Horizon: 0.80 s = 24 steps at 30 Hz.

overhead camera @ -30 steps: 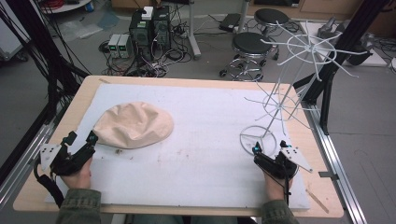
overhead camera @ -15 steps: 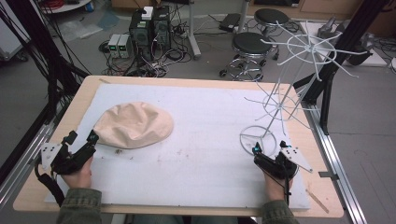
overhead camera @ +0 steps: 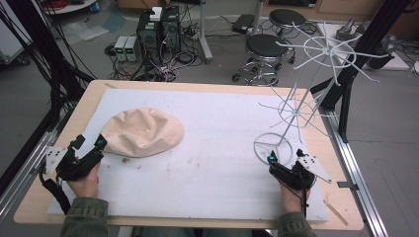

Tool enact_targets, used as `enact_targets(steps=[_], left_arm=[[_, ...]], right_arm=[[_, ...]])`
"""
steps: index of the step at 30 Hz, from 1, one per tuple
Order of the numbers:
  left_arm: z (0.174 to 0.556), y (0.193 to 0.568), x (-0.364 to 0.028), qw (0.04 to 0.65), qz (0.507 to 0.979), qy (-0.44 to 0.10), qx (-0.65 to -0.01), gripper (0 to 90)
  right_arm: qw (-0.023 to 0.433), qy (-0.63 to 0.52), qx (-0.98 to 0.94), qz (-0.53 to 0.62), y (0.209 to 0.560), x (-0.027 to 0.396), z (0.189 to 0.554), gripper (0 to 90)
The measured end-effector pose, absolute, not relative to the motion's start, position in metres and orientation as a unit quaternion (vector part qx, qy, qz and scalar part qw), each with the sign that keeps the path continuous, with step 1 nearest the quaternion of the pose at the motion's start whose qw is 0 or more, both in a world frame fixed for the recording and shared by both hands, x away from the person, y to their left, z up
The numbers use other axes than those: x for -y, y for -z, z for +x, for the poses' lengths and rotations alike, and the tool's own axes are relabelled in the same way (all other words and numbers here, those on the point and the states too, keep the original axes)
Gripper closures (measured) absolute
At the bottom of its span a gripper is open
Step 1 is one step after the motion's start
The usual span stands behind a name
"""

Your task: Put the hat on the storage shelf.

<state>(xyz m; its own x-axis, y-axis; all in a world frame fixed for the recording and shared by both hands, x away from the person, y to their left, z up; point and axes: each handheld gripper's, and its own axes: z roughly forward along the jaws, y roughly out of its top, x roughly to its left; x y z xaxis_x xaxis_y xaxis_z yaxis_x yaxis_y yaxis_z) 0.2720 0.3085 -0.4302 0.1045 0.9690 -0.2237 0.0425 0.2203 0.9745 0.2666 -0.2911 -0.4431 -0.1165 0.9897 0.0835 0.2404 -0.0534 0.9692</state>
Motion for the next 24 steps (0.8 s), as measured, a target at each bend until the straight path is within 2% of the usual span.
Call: enact_targets(steps=[15, 20, 22, 24], left_arm=[[0.282, 0.414, -0.305, 0.58, 0.498, -0.391, -0.513, 27.0], [0.286, 0.405, -0.302, 0.572, 0.519, -0.404, -0.489, 26.8], [0.287, 0.401, -0.3, 0.569, 0.525, -0.41, -0.483, 25.8], [0.289, 0.4, -0.298, 0.566, 0.521, -0.414, -0.487, 20.3]], right_arm=[[0.386, -0.485, -0.573, 0.536, 0.443, 0.29, 0.267, 5.6], [0.383, -0.486, -0.575, 0.535, 0.443, 0.29, 0.267, 5.6], [0.384, -0.484, -0.576, 0.535, 0.444, 0.289, 0.267, 5.6], [0.386, -0.483, -0.576, 0.535, 0.444, 0.289, 0.268, 5.6]])
